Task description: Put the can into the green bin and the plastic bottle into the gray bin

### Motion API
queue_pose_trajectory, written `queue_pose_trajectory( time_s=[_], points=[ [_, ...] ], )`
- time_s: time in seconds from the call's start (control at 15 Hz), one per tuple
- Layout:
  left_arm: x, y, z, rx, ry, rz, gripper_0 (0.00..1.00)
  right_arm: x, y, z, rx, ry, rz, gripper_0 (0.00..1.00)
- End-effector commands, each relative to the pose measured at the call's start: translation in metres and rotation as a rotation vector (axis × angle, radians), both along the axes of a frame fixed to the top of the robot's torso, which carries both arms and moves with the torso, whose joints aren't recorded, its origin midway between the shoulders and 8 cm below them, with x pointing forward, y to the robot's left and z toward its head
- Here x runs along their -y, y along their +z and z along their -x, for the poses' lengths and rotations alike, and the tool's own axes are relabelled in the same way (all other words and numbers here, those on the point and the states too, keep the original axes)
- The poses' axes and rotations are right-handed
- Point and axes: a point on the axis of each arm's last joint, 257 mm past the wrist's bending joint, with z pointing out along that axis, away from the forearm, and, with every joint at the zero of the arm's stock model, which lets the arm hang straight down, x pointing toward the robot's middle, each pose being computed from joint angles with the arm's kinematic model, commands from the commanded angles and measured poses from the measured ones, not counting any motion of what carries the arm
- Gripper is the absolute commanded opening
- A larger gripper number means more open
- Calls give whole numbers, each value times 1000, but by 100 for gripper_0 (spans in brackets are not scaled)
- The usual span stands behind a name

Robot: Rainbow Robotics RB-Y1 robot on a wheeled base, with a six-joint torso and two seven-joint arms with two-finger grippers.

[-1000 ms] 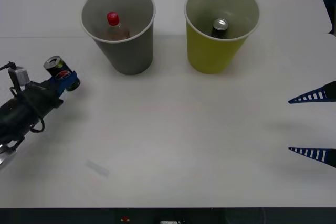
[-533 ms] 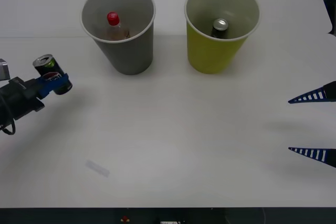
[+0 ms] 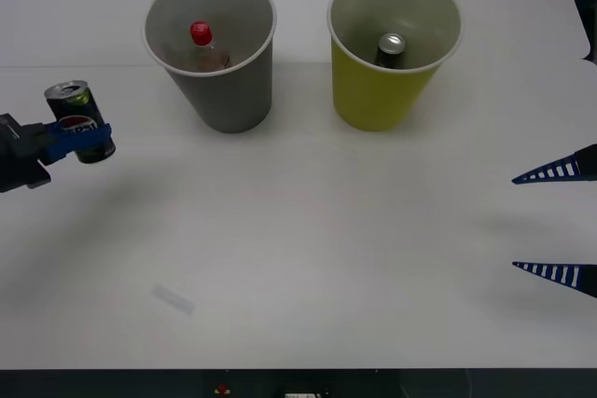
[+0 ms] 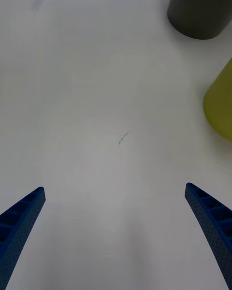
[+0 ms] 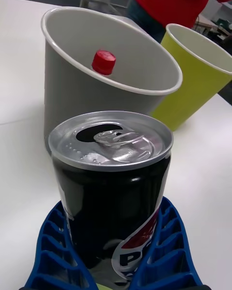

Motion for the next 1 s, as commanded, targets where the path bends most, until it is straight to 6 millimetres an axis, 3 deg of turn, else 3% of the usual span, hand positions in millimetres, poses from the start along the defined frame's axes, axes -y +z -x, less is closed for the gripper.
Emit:
queue_pose_trajectory(
  time_s=[0.07,0.53,0.8,1.0],
  points=[
    [9,14,12,-49,-46,-25,0,0,0,0,0,0,0,100],
    [25,46,45,-161,-135,-132,0,0,0,0,0,0,0,100],
    [49,69,35,-168,-163,-209,0,0,0,0,0,0,0,100],
    [79,83,19,-166,-190,-262,0,0,0,0,0,0,0,100]
  ],
)
